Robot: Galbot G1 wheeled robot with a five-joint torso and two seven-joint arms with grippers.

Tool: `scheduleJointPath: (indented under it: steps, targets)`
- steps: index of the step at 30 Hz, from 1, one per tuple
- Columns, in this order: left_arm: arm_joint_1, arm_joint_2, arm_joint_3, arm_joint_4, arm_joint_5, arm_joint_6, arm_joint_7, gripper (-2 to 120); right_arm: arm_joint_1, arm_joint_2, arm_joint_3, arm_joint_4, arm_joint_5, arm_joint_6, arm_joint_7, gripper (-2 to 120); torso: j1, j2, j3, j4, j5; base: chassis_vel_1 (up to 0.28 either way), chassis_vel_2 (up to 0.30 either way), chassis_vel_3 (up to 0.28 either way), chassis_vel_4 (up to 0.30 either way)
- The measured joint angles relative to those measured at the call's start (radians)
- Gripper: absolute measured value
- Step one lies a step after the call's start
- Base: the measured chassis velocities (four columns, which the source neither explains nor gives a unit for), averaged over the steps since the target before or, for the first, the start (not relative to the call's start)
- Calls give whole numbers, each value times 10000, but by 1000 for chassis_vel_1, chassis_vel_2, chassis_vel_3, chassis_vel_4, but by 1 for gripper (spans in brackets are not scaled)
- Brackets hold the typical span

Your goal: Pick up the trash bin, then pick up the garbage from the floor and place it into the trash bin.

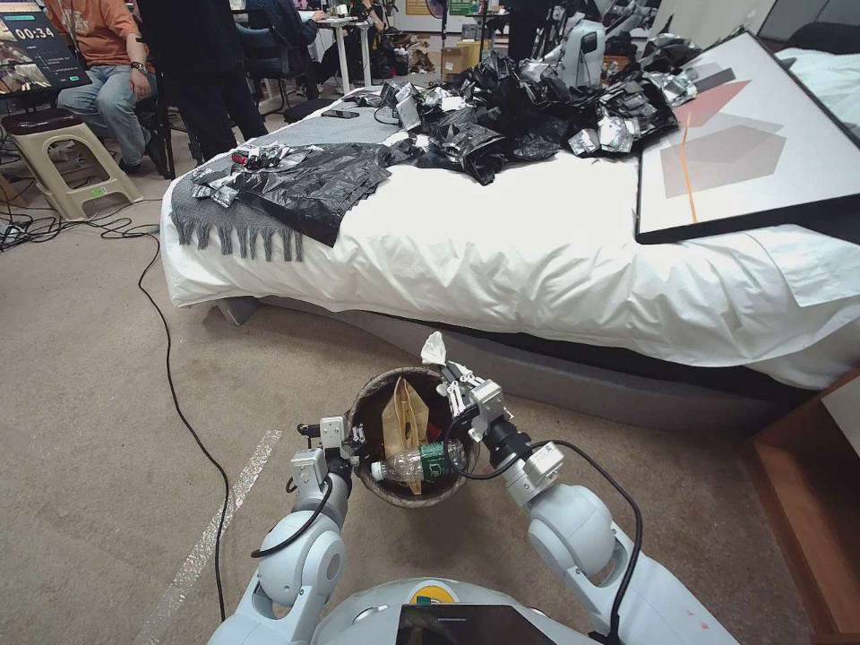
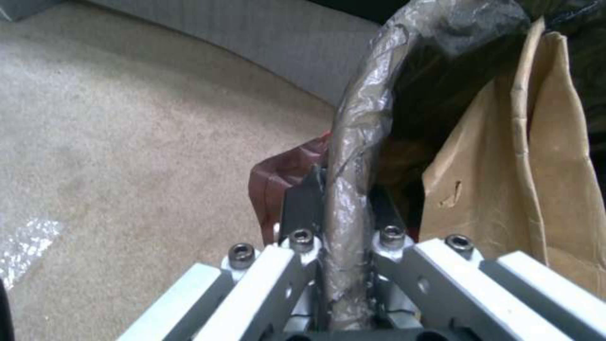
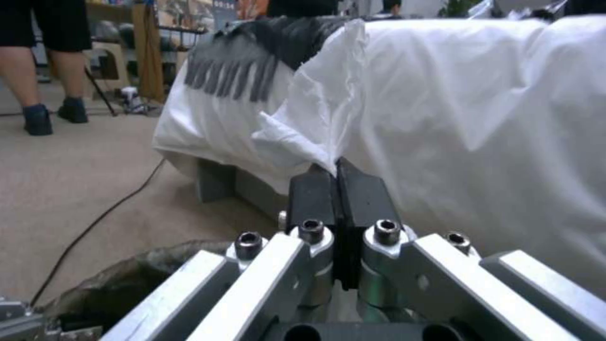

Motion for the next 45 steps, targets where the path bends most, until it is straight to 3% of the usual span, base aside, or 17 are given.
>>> scheduleJointPath:
  steps: [12, 40, 42, 45]
  targets:
    - [46, -4, 12, -212, -358, 364, -139, 0, 102, 252, -178, -877, -151, 257, 6, 0, 0, 1, 0, 0, 0, 0, 0, 0, 0]
    - [-10, -14, 85, -285, -575, 563, -289, 0, -330, 322, -226, -919, -402, 304, 35, -1, 0, 1, 0, -1, 0, 0, 0, 0, 0]
    - [-10, -14, 85, -286, -575, 563, -289, 0, -342, 319, -226, -919, -411, 304, 29, 3, 0, 1, 0, -1, 0, 0, 0, 0, 0]
    - [-12, -14, 86, -287, -576, 563, -285, 0, -352, 324, -221, -919, -439, 304, 25, 18, 0, 1, 0, 0, 0, 0, 0, 0, 0]
